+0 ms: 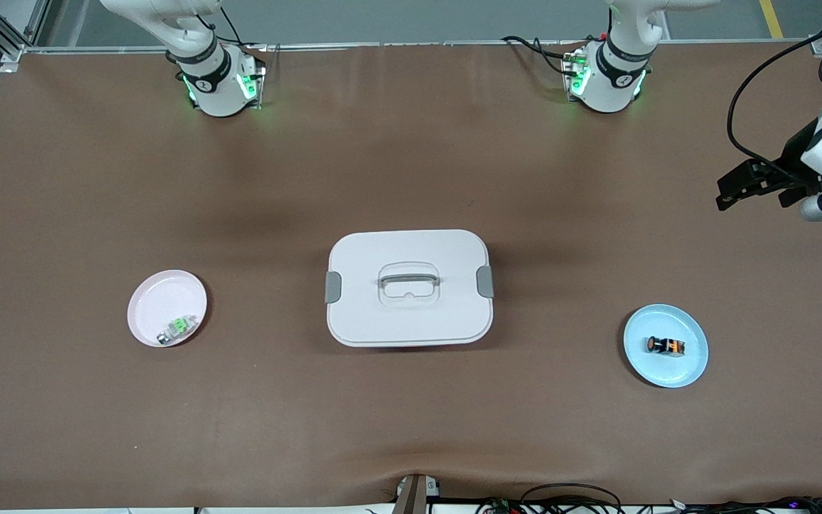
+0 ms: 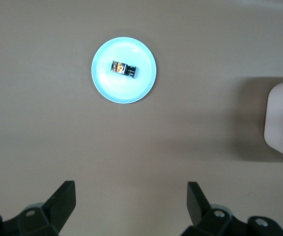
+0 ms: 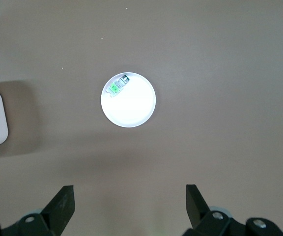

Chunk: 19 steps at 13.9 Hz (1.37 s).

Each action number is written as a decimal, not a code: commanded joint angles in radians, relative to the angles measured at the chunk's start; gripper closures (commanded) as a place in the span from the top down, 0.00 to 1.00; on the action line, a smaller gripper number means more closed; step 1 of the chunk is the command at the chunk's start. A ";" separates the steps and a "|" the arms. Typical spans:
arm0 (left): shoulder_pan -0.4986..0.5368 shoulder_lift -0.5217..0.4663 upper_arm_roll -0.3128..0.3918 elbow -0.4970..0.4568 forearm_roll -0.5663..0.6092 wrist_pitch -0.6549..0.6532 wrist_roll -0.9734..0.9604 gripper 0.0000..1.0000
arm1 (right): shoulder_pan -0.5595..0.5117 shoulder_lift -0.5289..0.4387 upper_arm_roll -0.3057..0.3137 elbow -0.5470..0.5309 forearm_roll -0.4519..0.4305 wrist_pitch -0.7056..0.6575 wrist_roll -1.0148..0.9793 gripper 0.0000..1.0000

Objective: Transfer orange switch to right arm and place
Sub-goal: 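Move the left gripper over the orange switch on the blue plate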

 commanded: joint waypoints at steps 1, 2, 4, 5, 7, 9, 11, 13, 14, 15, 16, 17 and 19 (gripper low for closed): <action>-0.001 0.011 0.002 0.028 -0.015 -0.024 0.008 1.00 | 0.002 -0.018 0.001 -0.008 -0.011 0.010 0.008 1.00; -0.004 0.011 0.002 0.032 -0.009 -0.024 0.011 1.00 | 0.003 -0.017 0.002 -0.008 -0.012 0.012 0.008 1.00; -0.006 0.014 0.002 0.040 -0.006 -0.024 0.014 1.00 | 0.002 -0.014 0.001 -0.008 -0.012 0.013 0.008 1.00; -0.003 0.016 0.001 0.040 -0.009 -0.023 0.017 1.00 | 0.002 -0.012 0.001 -0.008 -0.012 0.022 0.007 1.00; 0.005 0.040 0.002 0.045 -0.012 -0.016 0.017 1.00 | 0.003 -0.011 0.001 -0.008 -0.012 0.044 0.007 1.00; 0.007 0.073 0.002 0.081 -0.010 -0.013 0.008 1.00 | 0.003 -0.007 0.001 -0.008 -0.012 0.056 0.007 1.00; 0.010 0.114 0.007 0.104 -0.007 -0.012 0.017 1.00 | -0.003 -0.007 -0.001 -0.005 -0.011 0.056 0.008 1.00; 0.011 0.168 0.012 0.142 -0.006 -0.010 0.020 1.00 | -0.006 -0.009 -0.005 -0.003 -0.014 0.058 0.007 1.00; 0.011 0.198 0.013 0.161 -0.004 -0.010 0.022 1.00 | -0.007 -0.007 -0.007 -0.003 -0.015 0.064 0.007 1.00; 0.011 0.226 0.013 0.169 -0.003 -0.010 0.022 1.00 | -0.012 -0.007 -0.008 -0.003 -0.014 0.072 0.008 1.00; 0.020 0.253 0.013 0.175 -0.004 -0.009 0.023 1.00 | -0.024 -0.009 -0.008 -0.005 -0.009 0.070 0.008 1.00; 0.039 0.283 0.013 0.183 -0.006 -0.004 0.043 1.00 | -0.027 -0.009 -0.007 -0.005 -0.009 0.069 0.008 1.00; 0.048 0.330 0.013 0.187 -0.001 0.058 0.136 1.00 | -0.029 -0.007 -0.007 -0.005 -0.011 0.070 0.008 1.00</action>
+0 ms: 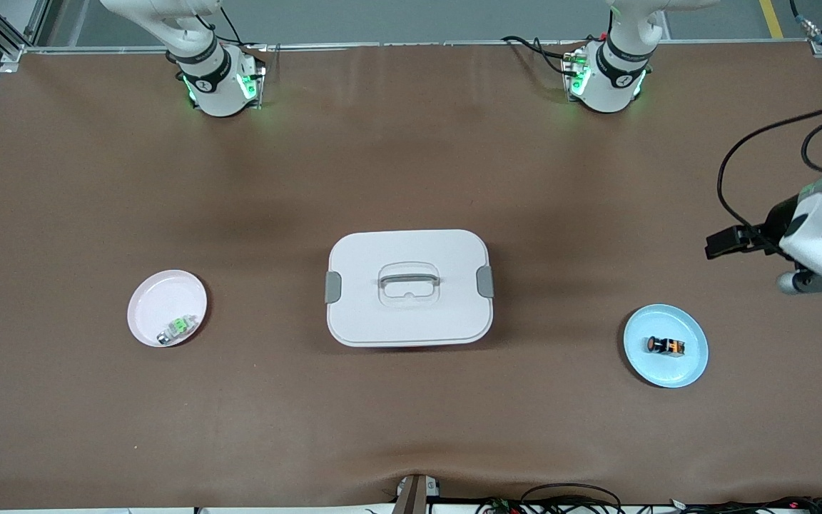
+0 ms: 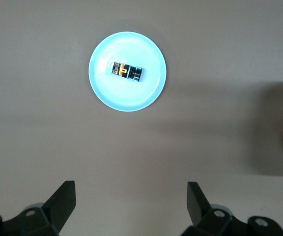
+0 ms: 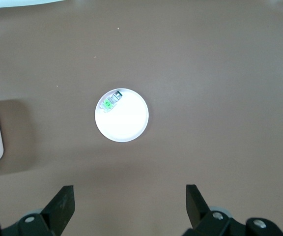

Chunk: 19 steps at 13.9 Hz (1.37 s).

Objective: Transfer orange switch to right arm and place
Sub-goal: 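Move the left gripper over the orange switch on the blue plate, then lower the left gripper and close it on the orange switch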

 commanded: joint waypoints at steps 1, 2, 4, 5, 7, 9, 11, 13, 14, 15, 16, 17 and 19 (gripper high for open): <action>0.017 0.071 0.004 0.047 -0.001 0.084 0.113 1.00 | -0.013 -0.005 0.007 -0.005 -0.003 0.007 0.008 1.00; 0.021 0.088 0.004 0.047 0.000 0.130 0.122 1.00 | -0.013 -0.005 0.008 -0.005 -0.003 0.007 0.008 1.00; 0.038 0.132 0.004 0.047 0.020 0.202 0.124 1.00 | -0.013 -0.005 0.008 -0.005 -0.003 0.007 0.008 1.00; 0.040 0.155 0.004 0.044 0.049 0.242 0.127 1.00 | -0.011 -0.005 0.008 -0.009 0.000 0.004 0.008 1.00; 0.040 0.203 0.004 0.041 0.071 0.277 0.156 1.00 | -0.004 -0.005 0.011 -0.011 0.001 -0.007 0.008 1.00; 0.041 0.238 0.004 0.041 0.071 0.279 0.177 1.00 | -0.004 -0.006 0.014 -0.008 0.000 -0.005 0.008 1.00; 0.038 0.285 0.004 0.041 0.085 0.311 0.190 1.00 | -0.005 -0.006 0.013 -0.008 0.000 0.000 0.008 1.00; 0.041 0.324 0.004 0.041 0.094 0.345 0.272 1.00 | -0.013 -0.005 0.011 -0.009 -0.005 0.006 0.008 1.00; 0.049 0.339 0.004 0.042 0.094 0.353 0.298 1.00 | -0.013 -0.005 0.008 -0.006 -0.006 0.006 0.008 1.00; 0.061 0.351 0.002 0.042 0.091 0.362 0.314 1.00 | -0.013 -0.006 0.008 -0.005 -0.008 0.003 0.008 1.00; 0.063 0.370 0.002 0.044 0.091 0.374 0.315 1.00 | -0.013 -0.006 0.007 -0.003 -0.008 -0.005 0.008 1.00; 0.061 0.390 0.002 0.044 0.089 0.391 0.316 1.00 | -0.014 -0.006 0.007 -0.005 -0.006 -0.011 0.008 1.00; 0.052 0.423 0.002 0.047 0.083 0.412 0.300 1.00 | -0.013 -0.006 0.007 -0.002 0.000 -0.010 0.008 1.00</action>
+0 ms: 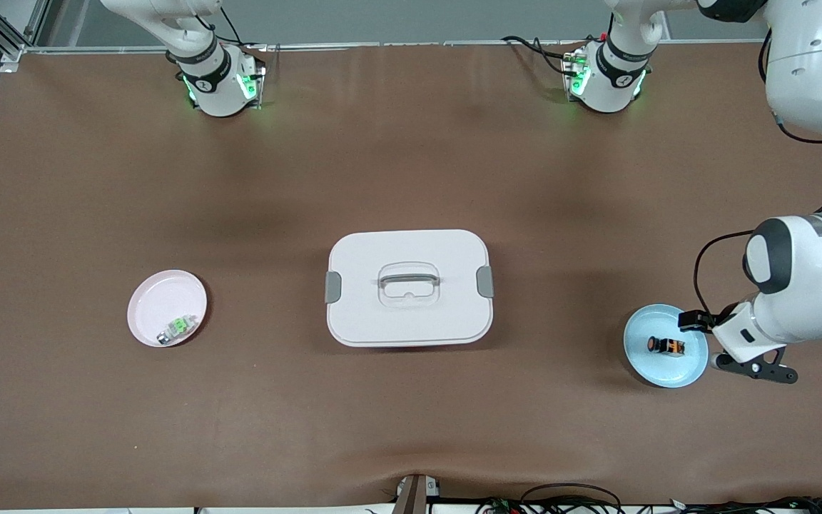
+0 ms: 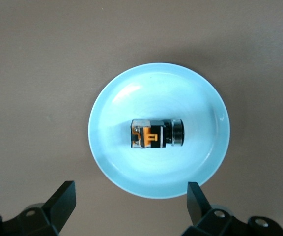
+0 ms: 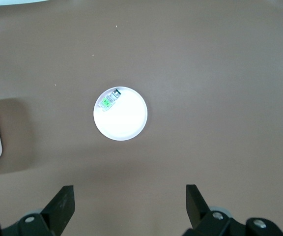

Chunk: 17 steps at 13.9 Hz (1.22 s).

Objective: Transfer orange switch to right arm and place
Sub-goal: 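Lower the left gripper and close it on the orange switch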

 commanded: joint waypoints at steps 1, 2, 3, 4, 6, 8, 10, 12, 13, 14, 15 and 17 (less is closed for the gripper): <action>-0.010 0.049 0.001 0.029 0.004 0.024 -0.008 1.00 | -0.007 -0.007 0.009 0.007 -0.003 0.001 0.008 1.00; -0.010 0.056 0.001 0.029 0.004 0.033 -0.016 1.00 | -0.007 -0.007 0.009 0.012 0.002 0.003 0.008 1.00; -0.010 0.063 0.001 0.029 0.002 0.041 -0.039 1.00 | -0.007 -0.007 0.009 0.012 0.011 0.001 0.009 1.00; -0.012 0.067 0.001 0.029 0.002 0.045 -0.079 1.00 | -0.005 -0.006 0.009 0.009 0.012 -0.002 0.009 1.00; -0.016 0.078 -0.001 0.029 0.002 0.073 -0.132 1.00 | 0.001 -0.001 0.010 0.001 0.015 -0.009 0.009 1.00; -0.022 0.105 -0.002 0.029 0.002 0.120 -0.186 1.00 | 0.003 0.003 0.013 -0.011 0.023 -0.011 0.011 1.00; -0.024 0.122 -0.002 0.029 0.004 0.145 -0.241 1.00 | 0.001 0.005 0.013 -0.014 0.038 -0.017 0.011 1.00; -0.024 0.127 -0.002 0.026 0.013 0.185 -0.245 1.00 | 0.007 0.005 0.013 -0.014 0.051 -0.032 0.011 1.00; -0.024 0.127 -0.002 0.018 0.017 0.217 -0.242 1.00 | 0.007 0.003 0.013 -0.014 0.052 -0.042 0.011 1.00; -0.022 0.127 -0.002 0.016 0.019 0.222 -0.225 1.00 | 0.007 0.003 0.013 -0.013 0.054 -0.052 0.009 1.00; -0.021 0.127 -0.002 0.016 0.028 0.223 -0.205 1.00 | 0.007 0.003 0.013 -0.013 0.054 -0.057 0.009 1.00; -0.021 0.129 -0.004 0.013 0.048 0.225 -0.127 1.00 | 0.009 0.003 0.013 -0.013 0.054 -0.077 0.009 1.00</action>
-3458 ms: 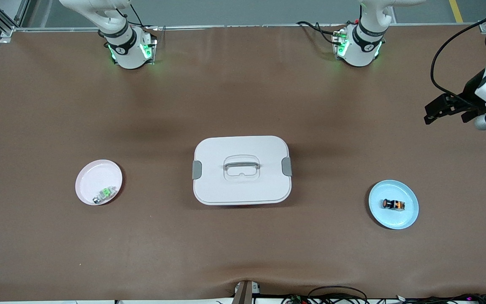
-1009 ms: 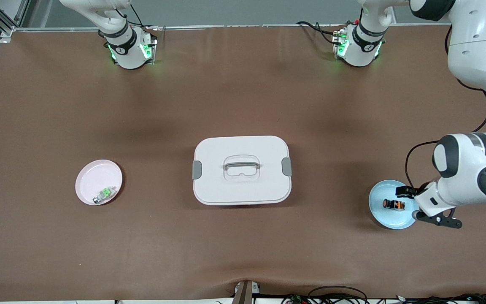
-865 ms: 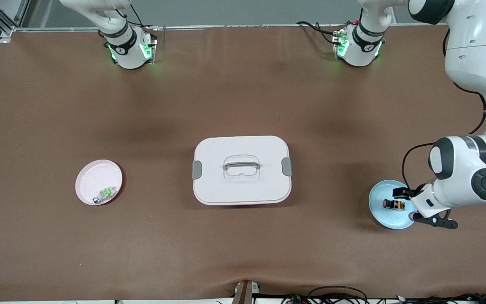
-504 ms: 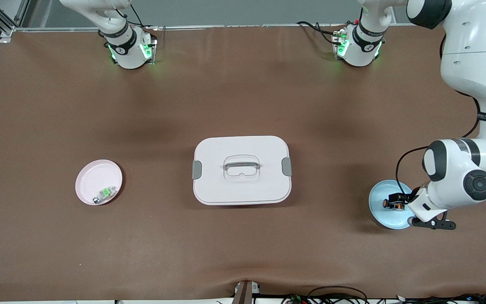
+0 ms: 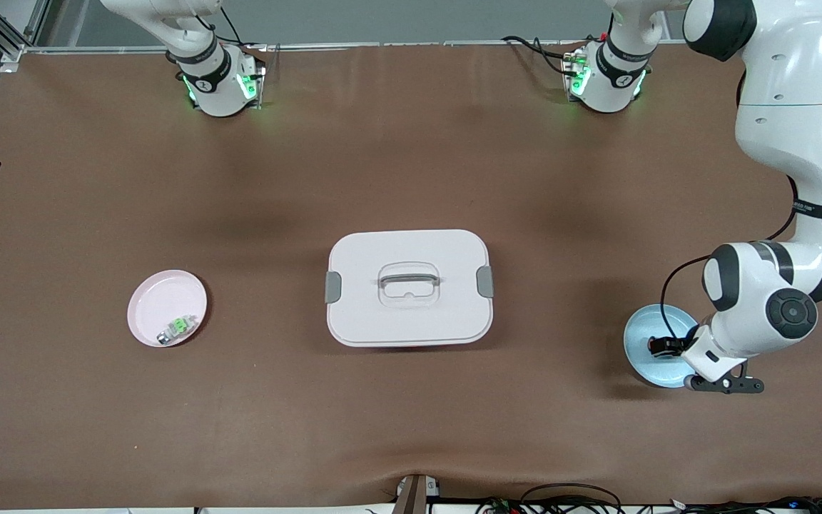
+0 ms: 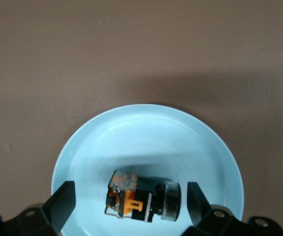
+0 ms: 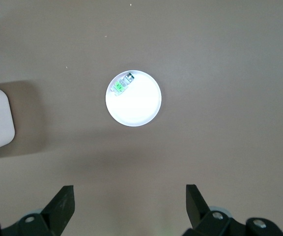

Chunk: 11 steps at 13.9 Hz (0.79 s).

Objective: Transfer orange switch to right arm and place
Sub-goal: 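Lower the left gripper and close it on the orange switch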

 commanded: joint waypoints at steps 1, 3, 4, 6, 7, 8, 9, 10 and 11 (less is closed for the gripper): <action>-0.001 0.001 -0.001 0.001 0.025 0.008 0.094 1.00 | 0.004 -0.005 0.000 0.003 0.011 -0.034 0.009 1.00; -0.001 -0.006 -0.006 -0.021 0.021 -0.002 0.095 1.00 | 0.007 -0.005 0.000 0.003 0.011 -0.046 0.006 1.00; -0.001 -0.006 -0.012 -0.027 0.021 -0.003 0.087 1.00 | 0.012 -0.005 0.000 0.003 0.011 -0.054 0.005 1.00; 0.001 -0.006 -0.017 -0.031 0.019 -0.006 0.088 1.00 | 0.016 -0.007 0.002 0.003 0.011 -0.065 0.002 1.00; 0.001 -0.006 -0.020 -0.039 0.019 -0.006 0.090 1.00 | 0.018 -0.008 0.002 0.003 0.011 -0.065 -0.006 1.00; 0.001 -0.005 -0.020 -0.045 0.019 -0.009 0.090 1.00 | 0.019 -0.008 0.002 0.003 0.011 -0.065 -0.008 1.00; 0.001 -0.005 -0.020 -0.050 0.019 -0.012 0.096 1.00 | 0.019 -0.008 0.002 0.003 0.011 -0.065 -0.006 1.00; 0.005 -0.005 -0.020 -0.050 0.019 -0.014 0.107 1.00 | 0.019 -0.008 0.002 0.004 0.017 -0.062 -0.008 1.00; 0.007 -0.003 -0.020 -0.050 0.019 -0.014 0.108 1.00 | 0.019 -0.008 0.002 0.004 0.026 -0.059 -0.008 1.00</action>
